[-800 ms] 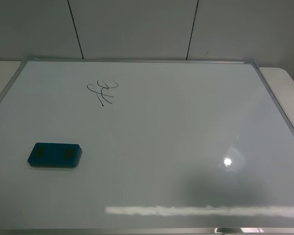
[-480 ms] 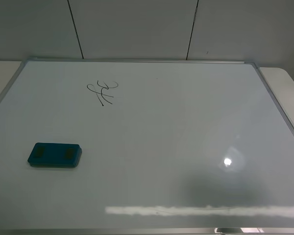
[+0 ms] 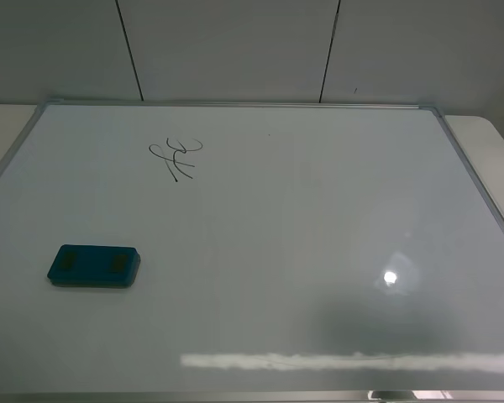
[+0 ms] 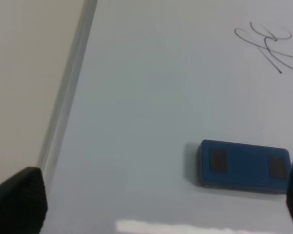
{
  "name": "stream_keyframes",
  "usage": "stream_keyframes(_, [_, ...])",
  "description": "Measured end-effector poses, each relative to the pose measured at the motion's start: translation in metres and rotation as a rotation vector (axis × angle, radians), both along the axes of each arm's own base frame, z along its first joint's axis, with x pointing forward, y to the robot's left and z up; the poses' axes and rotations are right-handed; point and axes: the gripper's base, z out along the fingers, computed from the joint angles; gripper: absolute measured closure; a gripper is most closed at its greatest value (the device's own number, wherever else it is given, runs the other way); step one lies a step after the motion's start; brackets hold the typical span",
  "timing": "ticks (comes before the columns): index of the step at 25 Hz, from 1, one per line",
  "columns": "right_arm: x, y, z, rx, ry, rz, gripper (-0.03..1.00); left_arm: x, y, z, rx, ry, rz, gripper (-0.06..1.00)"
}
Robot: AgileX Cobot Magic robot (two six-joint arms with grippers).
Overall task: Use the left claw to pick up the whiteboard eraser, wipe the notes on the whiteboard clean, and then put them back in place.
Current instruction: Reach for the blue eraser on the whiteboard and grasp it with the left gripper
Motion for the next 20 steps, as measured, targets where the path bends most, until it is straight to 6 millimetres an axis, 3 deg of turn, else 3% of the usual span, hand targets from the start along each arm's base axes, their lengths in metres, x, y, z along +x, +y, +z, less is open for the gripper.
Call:
stream_keyframes(6, [0.000,0.000,0.000,0.000,0.000,0.000,-0.03,0.000,0.000,0.000,0.014,0.000,-0.006,-0.05])
stream_keyframes(11, [0.000,0.000,0.000,0.000,0.000,0.000,-0.03,0.008,0.002,0.006,0.125,0.007,-0.035,-0.05])
stream_keyframes(17, [0.000,0.000,0.000,0.000,0.000,0.000,-0.03,0.048,-0.001,0.021,0.245,0.159,-0.109,-0.05])
stream_keyframes(20, [0.000,0.000,0.000,0.000,0.000,0.000,-0.03,0.074,-0.003,0.029,0.387,0.243,-0.214,-0.05])
